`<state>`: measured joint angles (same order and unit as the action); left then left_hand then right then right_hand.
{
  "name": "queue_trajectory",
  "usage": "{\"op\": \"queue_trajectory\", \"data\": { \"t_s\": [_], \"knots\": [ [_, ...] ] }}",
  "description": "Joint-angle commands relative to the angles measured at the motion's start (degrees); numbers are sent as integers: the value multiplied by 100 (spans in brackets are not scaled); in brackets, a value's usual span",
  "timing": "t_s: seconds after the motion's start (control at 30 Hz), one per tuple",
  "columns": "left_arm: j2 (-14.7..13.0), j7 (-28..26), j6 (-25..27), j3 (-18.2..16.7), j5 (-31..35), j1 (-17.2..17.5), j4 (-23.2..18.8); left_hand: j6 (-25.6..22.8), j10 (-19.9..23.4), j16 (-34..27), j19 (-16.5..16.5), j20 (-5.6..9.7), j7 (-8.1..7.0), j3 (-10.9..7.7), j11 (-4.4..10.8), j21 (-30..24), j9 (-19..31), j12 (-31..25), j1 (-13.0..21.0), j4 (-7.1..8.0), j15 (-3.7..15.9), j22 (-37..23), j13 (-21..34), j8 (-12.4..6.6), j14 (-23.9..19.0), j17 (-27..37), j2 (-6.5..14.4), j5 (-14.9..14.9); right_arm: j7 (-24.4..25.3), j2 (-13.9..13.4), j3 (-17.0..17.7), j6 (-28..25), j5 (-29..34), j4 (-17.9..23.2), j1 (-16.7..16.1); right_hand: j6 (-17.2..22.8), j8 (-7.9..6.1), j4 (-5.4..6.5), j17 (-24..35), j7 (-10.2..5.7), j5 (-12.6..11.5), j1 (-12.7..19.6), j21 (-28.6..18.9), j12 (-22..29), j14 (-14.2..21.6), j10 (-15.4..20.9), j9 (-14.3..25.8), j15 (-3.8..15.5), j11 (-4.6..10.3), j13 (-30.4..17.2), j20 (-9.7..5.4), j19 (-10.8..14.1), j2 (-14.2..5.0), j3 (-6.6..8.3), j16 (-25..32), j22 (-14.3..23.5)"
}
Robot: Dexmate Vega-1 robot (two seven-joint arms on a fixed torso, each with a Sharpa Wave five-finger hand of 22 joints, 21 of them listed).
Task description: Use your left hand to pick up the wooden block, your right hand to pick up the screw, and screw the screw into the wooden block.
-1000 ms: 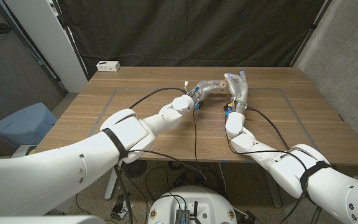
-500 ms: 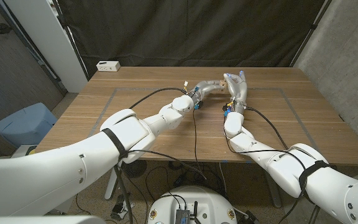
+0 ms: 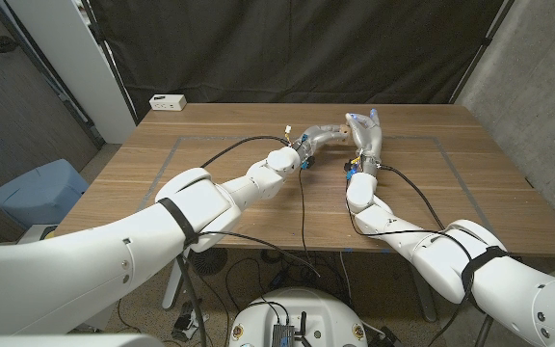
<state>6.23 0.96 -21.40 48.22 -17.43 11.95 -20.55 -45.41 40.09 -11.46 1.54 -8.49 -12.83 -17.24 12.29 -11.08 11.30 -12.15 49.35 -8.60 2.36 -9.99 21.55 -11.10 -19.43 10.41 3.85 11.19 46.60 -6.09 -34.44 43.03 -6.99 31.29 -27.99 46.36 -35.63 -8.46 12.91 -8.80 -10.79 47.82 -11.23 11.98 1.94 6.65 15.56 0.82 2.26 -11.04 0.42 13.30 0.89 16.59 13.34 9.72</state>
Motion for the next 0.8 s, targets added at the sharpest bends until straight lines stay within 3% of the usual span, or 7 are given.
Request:
{"op": "queue_trajectory", "data": {
  "t_s": [0.03, 0.8],
  "knots": [
    [1, -7, 11, 10, -16, -5, 6, -27, -46, 8, -16, -3, 3, -50, 1, -15, 12, -16, -48, 2, 420, -20, -9, -44, -9, 2, 22, 24, -44, 48, -30, 15, -45, -100, 38, 42, -33, -3, 32, -19, 11, 10, -6, -11, 8, 18, 13, 44, 34, -24, -28, -10, -64, 24, -11, 33],
    [2, 5, -18, -4, -19, -8, 5, -27, -43, 9, -16, 0, 3, -54, 2, -15, 12, -18, -47, -1, 418, -20, -10, -46, -5, 2, 19, 24, -36, 83, -69, 72, -130, -245, 73, 46, -43, -1, 36, -26, 11, 7, -7, -15, 13, 12, 2, 44, 43, -24, -25, -13, -70, 20, -16, 33]
  ]
}}
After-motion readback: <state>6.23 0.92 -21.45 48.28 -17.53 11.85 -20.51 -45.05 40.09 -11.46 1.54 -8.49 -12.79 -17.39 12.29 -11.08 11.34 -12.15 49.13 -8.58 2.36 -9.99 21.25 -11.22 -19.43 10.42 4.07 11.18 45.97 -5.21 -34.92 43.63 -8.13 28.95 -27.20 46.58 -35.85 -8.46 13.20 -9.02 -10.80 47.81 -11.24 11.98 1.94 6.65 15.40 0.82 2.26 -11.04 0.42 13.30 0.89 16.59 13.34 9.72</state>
